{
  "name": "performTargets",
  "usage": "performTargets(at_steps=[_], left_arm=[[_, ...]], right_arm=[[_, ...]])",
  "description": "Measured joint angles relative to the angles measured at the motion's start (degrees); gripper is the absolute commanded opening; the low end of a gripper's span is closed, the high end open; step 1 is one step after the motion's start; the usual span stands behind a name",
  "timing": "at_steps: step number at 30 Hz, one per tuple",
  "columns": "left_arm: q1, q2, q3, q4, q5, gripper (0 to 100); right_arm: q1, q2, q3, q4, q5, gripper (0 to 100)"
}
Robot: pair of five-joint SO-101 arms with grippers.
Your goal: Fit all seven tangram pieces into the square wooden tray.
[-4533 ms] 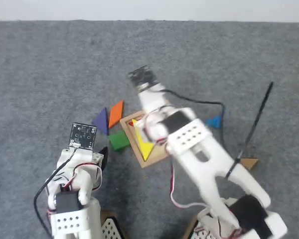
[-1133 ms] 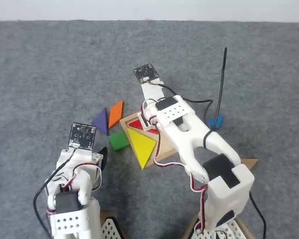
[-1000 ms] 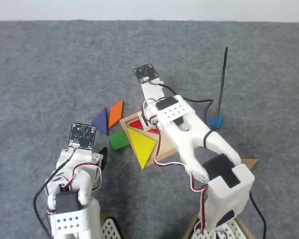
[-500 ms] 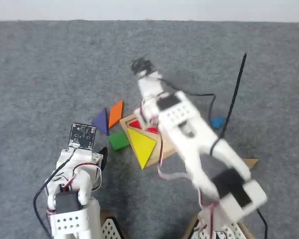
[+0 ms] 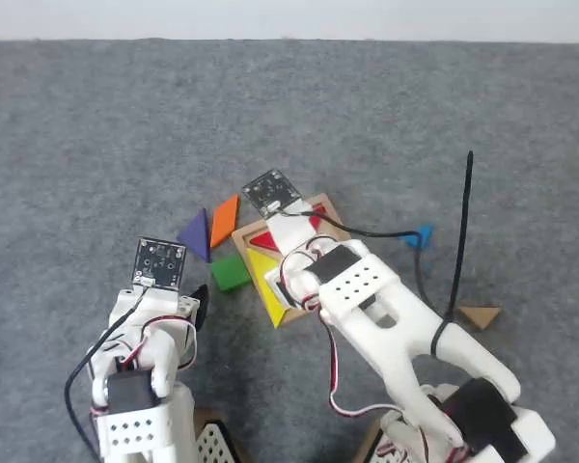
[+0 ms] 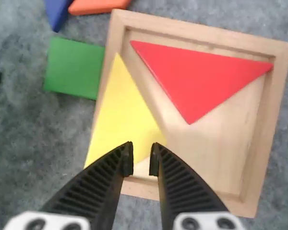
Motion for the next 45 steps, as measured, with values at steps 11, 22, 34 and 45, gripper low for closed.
performTargets(at_steps=[11, 22, 34, 45], left_arm=[[0.0, 0.0, 0.0, 0.0, 0.0, 25], [0.0, 0.0, 0.0, 0.0, 0.0, 25], [0.0, 0.0, 0.0, 0.0, 0.0, 25], [0.0, 0.0, 0.0, 0.0, 0.0, 25]], right_arm=[[-2.5, 2.7, 0.0, -0.1, 0.0, 8.8], [-1.7, 11.3, -4.2, -1.2, 1.0, 8.8], [2.1, 14.1, -6.5, -1.5, 4.8, 8.7], [2.9, 13.3, -7.6, 0.4, 5.2, 8.8]])
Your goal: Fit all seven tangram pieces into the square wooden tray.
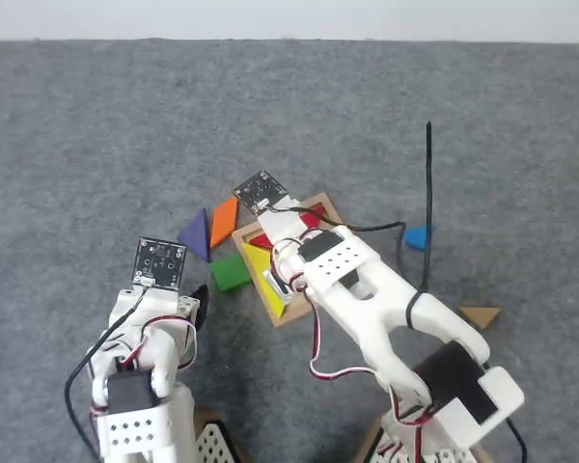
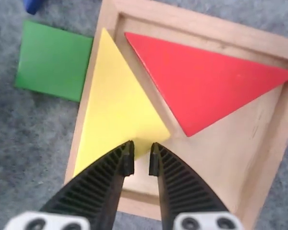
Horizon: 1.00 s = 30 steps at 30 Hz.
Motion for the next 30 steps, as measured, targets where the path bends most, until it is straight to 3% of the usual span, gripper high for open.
performTargets(at_steps=[6, 15, 30], left_arm=[[0.0, 0.0, 0.0, 0.0, 0.0, 25], [0.0, 0.0, 0.0, 0.0, 0.0, 25], [0.0, 0.0, 0.0, 0.0, 0.0, 25]], right_arm=[[-0.5, -5.0, 0.0, 0.6, -2.5, 8.8], [-8.4, -5.2, 0.0, -1.4, -3.1, 8.8], [-5.1, 3.7, -3.8, -2.2, -3.1, 8.8]])
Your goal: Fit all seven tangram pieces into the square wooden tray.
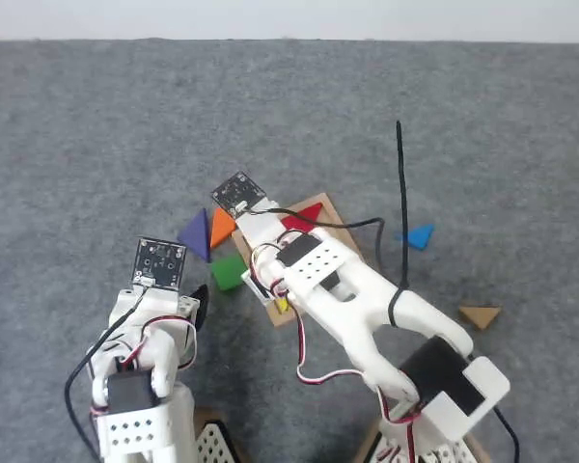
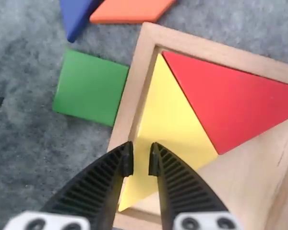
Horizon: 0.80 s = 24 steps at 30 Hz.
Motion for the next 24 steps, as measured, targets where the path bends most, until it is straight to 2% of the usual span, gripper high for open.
performTargets(at_steps=[7, 15, 20, 24], left_arm=[[0.0, 0.0, 0.0, 0.0, 0.0, 25], [0.0, 0.0, 0.0, -0.8, 0.0, 25], [0.0, 0.0, 0.0, -2.3, 0.0, 25], [-0.4, 0.0, 0.0, -3.6, -5.7, 25]], right_arm=[[-0.1, -0.9, -1.5, 2.7, 0.0, 8.8], [1.6, -17.9, -0.1, 10.9, 0.0, 8.8], [10.7, -32.9, 10.1, 14.2, 0.1, 8.4], [21.9, -44.5, 20.0, 14.2, 7.0, 8.3]])
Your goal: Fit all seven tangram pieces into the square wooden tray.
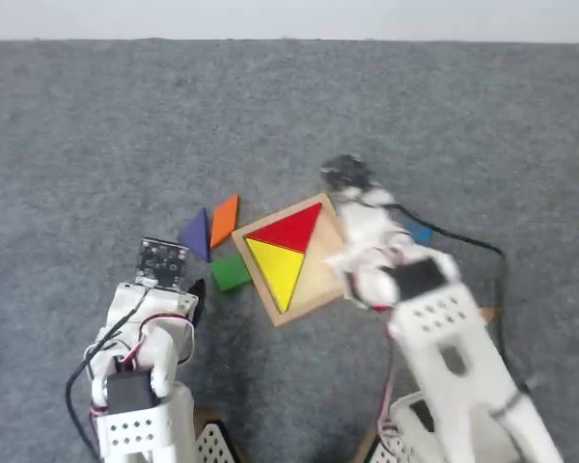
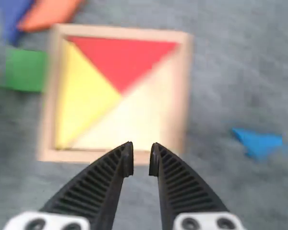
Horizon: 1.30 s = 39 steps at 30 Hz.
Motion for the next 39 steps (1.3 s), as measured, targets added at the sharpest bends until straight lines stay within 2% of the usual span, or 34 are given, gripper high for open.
performTargets(at_steps=[2, 5, 10, 14, 18, 24, 29, 34, 39], left_arm=[[0.0, 0.0, -0.4, -0.1, -4.0, 25], [-0.1, 0.0, -4.2, -0.1, -5.7, 25], [-0.1, 4.0, -14.9, 3.0, -6.0, 25], [-0.1, 18.3, -28.2, 5.1, -6.9, 25], [2.5, 40.5, -44.7, 6.9, -6.6, 25], [9.2, 76.0, -66.9, 7.7, 5.0, 25], [12.5, 98.4, -80.4, 7.8, 16.7, 25], [13.3, 113.8, -85.8, 7.8, 23.6, 25], [13.3, 123.9, -88.4, 7.8, 25.0, 25]], right_arm=[[5.4, -4.9, 4.9, 0.0, 3.3, 8.3], [12.4, -9.9, 11.8, 0.1, 6.8, 8.3], [17.5, -12.7, 21.7, -5.5, 8.5, 8.5], [17.7, -13.0, 25.4, -9.8, 8.5, 8.5], [17.8, -13.2, 26.7, -10.8, 8.6, 8.6], [17.8, -13.2, 27.1, -11.1, 8.7, 8.6], [17.8, -13.2, 27.1, -11.1, 8.7, 8.7], [17.8, -13.2, 27.1, -11.1, 8.6, 8.7], [17.8, -13.2, 27.1, -11.1, 8.6, 8.7]])
